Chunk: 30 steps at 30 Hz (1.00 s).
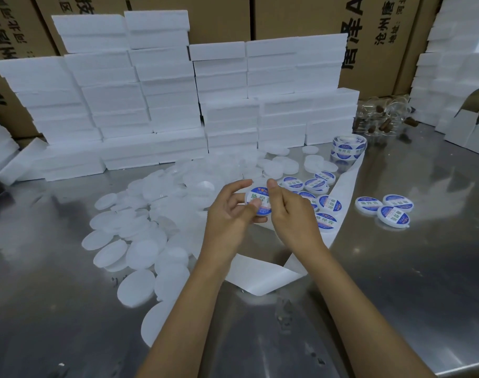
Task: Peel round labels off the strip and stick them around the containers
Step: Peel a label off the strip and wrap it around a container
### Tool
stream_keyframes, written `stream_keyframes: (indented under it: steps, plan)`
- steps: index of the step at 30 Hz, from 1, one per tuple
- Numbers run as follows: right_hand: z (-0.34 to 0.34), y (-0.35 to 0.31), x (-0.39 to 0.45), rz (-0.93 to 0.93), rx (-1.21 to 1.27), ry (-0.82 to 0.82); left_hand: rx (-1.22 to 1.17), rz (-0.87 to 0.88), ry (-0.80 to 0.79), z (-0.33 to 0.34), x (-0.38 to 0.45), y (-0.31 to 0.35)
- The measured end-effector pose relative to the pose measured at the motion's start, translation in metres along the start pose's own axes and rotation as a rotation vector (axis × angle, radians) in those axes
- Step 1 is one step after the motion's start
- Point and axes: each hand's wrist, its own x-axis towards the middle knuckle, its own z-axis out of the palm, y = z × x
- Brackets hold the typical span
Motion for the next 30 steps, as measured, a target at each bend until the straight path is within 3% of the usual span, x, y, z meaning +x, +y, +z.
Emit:
stream_keyframes:
  steps: [3,7,14,18,21,24,30]
  plan:
    - [-0.002,-0.001,0.000,0.047,0.149,-0.038,0.009,0.003,-0.042,-0.002,0.000,0.000]
    - [-0.003,-0.007,0.000,0.127,0.342,-0.158,-0.065,-0.014,0.073,-0.008,0.003,0.002]
    - [0.004,-0.007,-0.007,-0.046,0.000,-0.152,-0.139,-0.022,0.202,-0.012,0.005,-0.002]
    - [0.002,-0.004,-0.003,-0.022,-0.065,-0.060,-0.109,-0.032,0.138,-0.008,0.006,-0.003]
    - [0.001,-0.002,-0.001,0.032,0.002,-0.026,-0.096,-0.035,0.016,-0.008,0.006,-0.004]
    - [-0.002,-0.004,-0.001,0.022,0.105,-0.119,-0.051,-0.022,-0.039,-0.006,0.005,-0.004]
    - [-0.008,-0.010,-0.003,-0.039,0.238,-0.306,-0.061,-0.018,0.150,-0.012,0.006,-0.002]
